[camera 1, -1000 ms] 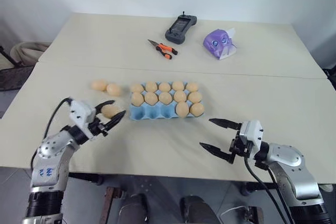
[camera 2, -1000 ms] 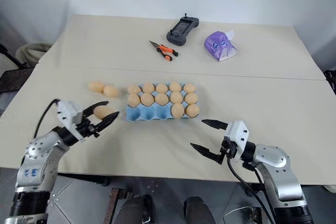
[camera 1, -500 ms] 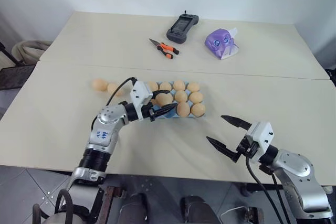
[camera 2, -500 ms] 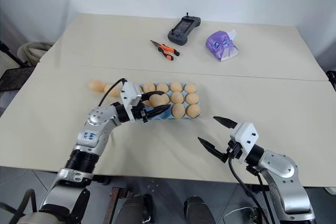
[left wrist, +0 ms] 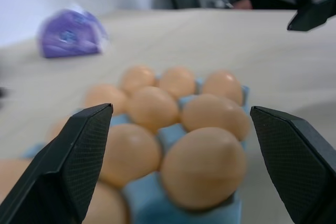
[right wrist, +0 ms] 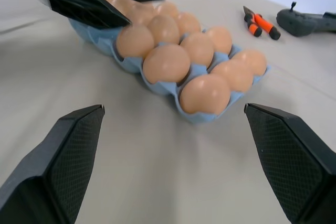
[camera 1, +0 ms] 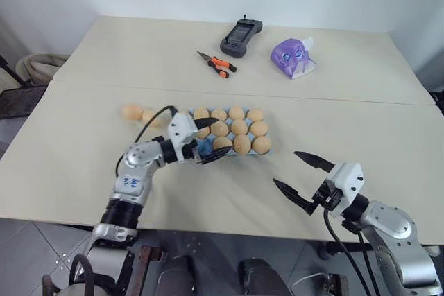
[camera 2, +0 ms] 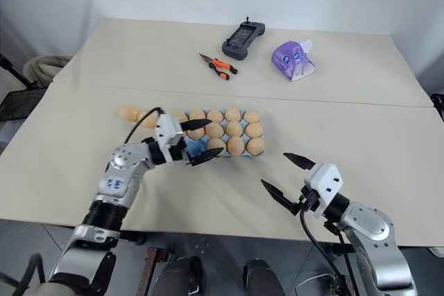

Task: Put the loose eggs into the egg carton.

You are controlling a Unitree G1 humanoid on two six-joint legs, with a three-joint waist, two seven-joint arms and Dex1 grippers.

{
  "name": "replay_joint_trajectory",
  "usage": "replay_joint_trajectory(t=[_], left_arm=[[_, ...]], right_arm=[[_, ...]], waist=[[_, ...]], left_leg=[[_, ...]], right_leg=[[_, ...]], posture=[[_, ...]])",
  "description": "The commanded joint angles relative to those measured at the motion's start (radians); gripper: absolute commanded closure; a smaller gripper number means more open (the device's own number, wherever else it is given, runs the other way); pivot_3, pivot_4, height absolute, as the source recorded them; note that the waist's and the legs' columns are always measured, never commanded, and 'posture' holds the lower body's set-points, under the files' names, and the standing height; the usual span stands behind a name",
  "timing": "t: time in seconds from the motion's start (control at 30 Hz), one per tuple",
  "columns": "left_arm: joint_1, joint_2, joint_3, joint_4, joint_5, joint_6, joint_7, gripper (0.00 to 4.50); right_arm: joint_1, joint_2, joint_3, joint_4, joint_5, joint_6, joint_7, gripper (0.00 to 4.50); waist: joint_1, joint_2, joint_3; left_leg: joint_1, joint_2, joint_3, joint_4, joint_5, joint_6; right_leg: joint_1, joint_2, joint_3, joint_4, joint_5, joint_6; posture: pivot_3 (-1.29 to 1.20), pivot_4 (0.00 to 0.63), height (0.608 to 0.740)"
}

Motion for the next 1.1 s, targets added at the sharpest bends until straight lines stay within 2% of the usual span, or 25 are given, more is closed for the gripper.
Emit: replay_joint_trajectory(t=[0.03,0.13,0.3,0.4,0.53,0.67,0.77,0.97,1.1], left_arm=[[0.091,0.068,0.117,-0.119,-0.048,-0.010,0.033,0.03],[0.244,0.107,0.276,-0.180,-0.076,0.004,0.131,0.03],[0.442,0.080,0.448,-0.252,-0.106,0.028,0.279,0.03],[0.512,0.056,0.491,-0.287,-0.103,0.044,0.357,0.03],[0.540,0.034,0.465,-0.332,-0.099,0.060,0.389,0.03],[0.493,0.026,0.420,-0.348,-0.085,0.113,0.438,0.03],[0.385,0.020,0.365,-0.320,-0.080,0.176,0.476,0.03],[0.123,0.001,0.255,-0.131,0.003,0.247,0.552,0.03],[0.008,-0.019,0.195,-0.013,0.057,0.246,0.573,0.03]], right_arm=[[-0.044,0.004,0.013,0.032,0.027,-0.016,0.040,0.00],[-0.116,0.015,0.036,0.093,0.037,-0.029,0.078,0.00],[-0.185,0.031,0.038,0.166,0.047,-0.060,0.122,0.00],[-0.200,0.033,0.034,0.205,0.041,-0.101,0.152,0.00],[-0.197,0.022,0.032,0.234,0.058,-0.111,0.197,0.00],[-0.192,0.014,0.028,0.238,0.078,-0.093,0.229,0.00],[-0.195,0.014,0.024,0.241,0.074,-0.086,0.224,0.00],[-0.186,0.019,0.022,0.237,0.065,-0.092,0.211,0.00],[-0.170,0.025,0.018,0.221,0.062,-0.099,0.194,0.00]], waist=[[-0.004,0.000,0.000],[-0.015,0.000,0.000],[-0.015,0.000,0.000],[-0.008,0.000,0.000],[-0.001,-0.001,0.000],[-0.002,-0.001,0.000],[0.000,-0.001,0.000],[0.009,-0.001,0.000],[0.008,-0.001,0.000]], left_leg=[[0.000,0.000,0.000,0.000,0.000,0.000],[0.000,0.001,-0.001,-0.001,0.000,0.000],[0.000,0.001,-0.002,-0.001,0.000,0.001],[0.000,0.000,-0.004,-0.001,-0.001,0.002],[0.000,-0.001,-0.005,-0.001,-0.001,0.003],[0.001,-0.001,-0.004,-0.002,0.000,0.003],[0.001,-0.001,-0.005,-0.002,0.000,0.002],[0.001,-0.002,-0.004,-0.001,0.001,0.002],[0.000,-0.002,-0.002,-0.001,0.001,0.002]], right_leg=[[0.000,-0.001,0.000,0.000,0.000,0.000],[0.001,-0.002,-0.001,0.000,0.000,0.000],[0.001,-0.003,-0.002,-0.001,0.000,0.000],[0.002,-0.005,-0.004,-0.002,0.000,0.000],[0.003,-0.005,-0.005,-0.002,0.000,0.000],[0.004,-0.005,-0.004,-0.001,0.001,0.000],[0.003,-0.003,-0.005,-0.001,0.001,0.000],[0.003,-0.002,-0.003,-0.002,0.001,0.000],[0.001,-0.001,-0.002,-0.002,0.001,0.001]], posture=[[0.00,0.150,0.740],[0.00,0.150,0.740],[0.00,0.150,0.740],[0.00,0.150,0.740],[0.00,0.150,0.740],[0.00,0.150,0.740],[0.00,0.150,0.740],[0.00,0.150,0.740],[0.00,0.150,0.740]])
